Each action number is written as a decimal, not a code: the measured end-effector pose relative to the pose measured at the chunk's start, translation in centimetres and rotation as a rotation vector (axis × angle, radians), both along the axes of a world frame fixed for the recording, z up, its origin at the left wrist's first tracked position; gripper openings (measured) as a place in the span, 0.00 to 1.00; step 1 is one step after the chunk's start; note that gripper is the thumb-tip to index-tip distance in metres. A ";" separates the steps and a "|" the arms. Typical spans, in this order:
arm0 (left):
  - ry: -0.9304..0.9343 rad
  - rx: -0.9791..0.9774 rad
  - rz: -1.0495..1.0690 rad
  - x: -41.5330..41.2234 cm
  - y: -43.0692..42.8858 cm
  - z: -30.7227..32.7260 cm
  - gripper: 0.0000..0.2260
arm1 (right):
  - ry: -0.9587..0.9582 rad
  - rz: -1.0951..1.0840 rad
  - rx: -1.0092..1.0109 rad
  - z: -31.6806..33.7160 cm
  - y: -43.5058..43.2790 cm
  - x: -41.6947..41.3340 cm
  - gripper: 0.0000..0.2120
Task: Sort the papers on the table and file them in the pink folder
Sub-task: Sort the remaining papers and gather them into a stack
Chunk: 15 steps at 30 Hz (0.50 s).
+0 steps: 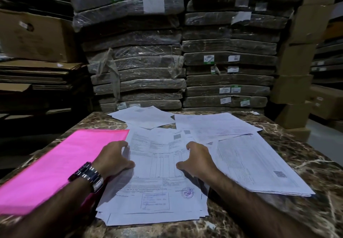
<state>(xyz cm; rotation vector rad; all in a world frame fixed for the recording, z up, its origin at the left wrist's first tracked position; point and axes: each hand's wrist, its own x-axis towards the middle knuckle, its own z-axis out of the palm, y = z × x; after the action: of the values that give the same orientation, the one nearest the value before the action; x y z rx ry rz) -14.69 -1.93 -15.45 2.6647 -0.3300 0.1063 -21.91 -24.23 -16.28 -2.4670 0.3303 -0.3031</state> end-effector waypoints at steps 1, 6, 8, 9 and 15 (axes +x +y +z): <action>-0.009 0.035 0.004 0.0 0.0 -0.1 0.34 | 0.009 -0.007 -0.024 -0.1 0.0 -0.1 0.20; -0.031 0.081 0.007 0.2 -0.4 -0.4 0.31 | 0.076 -0.060 -0.094 -0.5 -0.4 -0.8 0.21; -0.040 0.079 -0.013 0.0 -0.8 -0.6 0.27 | 0.099 -0.088 -0.130 -0.3 -0.7 -1.1 0.23; -0.039 0.079 -0.030 -0.1 -1.1 -0.7 0.24 | 0.111 -0.095 -0.142 -0.3 -0.9 -1.2 0.23; -0.043 0.092 -0.074 -0.4 -2.3 -1.1 0.12 | 0.179 -0.014 -0.033 1.4 -1.3 -2.5 0.16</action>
<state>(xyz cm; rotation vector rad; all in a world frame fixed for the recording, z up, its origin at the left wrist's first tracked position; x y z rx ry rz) -15.08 -4.22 -16.57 2.7400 -0.4578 0.1279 -24.41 -25.55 -14.89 -2.5314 0.4212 -0.0941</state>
